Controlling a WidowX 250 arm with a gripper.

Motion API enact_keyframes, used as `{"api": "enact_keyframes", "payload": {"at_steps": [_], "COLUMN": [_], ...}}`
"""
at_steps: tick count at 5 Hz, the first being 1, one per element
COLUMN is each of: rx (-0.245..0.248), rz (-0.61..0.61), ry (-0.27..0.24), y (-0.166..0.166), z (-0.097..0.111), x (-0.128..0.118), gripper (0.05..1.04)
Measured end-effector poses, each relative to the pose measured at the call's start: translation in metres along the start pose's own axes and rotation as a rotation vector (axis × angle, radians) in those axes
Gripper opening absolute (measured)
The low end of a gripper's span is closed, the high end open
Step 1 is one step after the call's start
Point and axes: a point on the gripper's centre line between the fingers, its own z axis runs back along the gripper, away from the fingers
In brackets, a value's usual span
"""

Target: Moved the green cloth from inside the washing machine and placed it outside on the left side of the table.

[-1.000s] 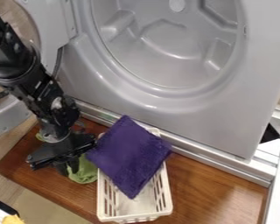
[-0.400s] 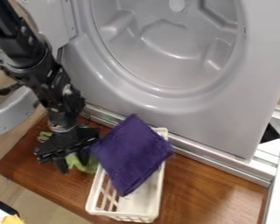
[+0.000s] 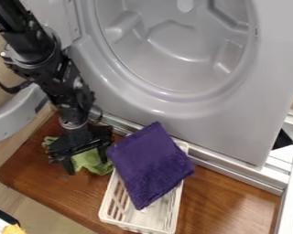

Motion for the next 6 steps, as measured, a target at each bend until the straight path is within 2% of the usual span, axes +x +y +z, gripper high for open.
{"api": "enact_keyframes", "payload": {"at_steps": [1, 2, 4, 6], "rx": [-0.002, -0.011, -0.036, -0.024], "rz": [-0.031, -0.061, -0.098, -0.145], "ry": [-0.008, -0.028, -0.091, -0.123], "y": [-0.01, -0.023, -0.042, -0.047], "z": [0.007, 0.023, 0.064, 0.084], "x": [0.005, 0.011, 0.016, 0.017], "gripper": [1.001, 1.0, 1.0, 1.0]}}
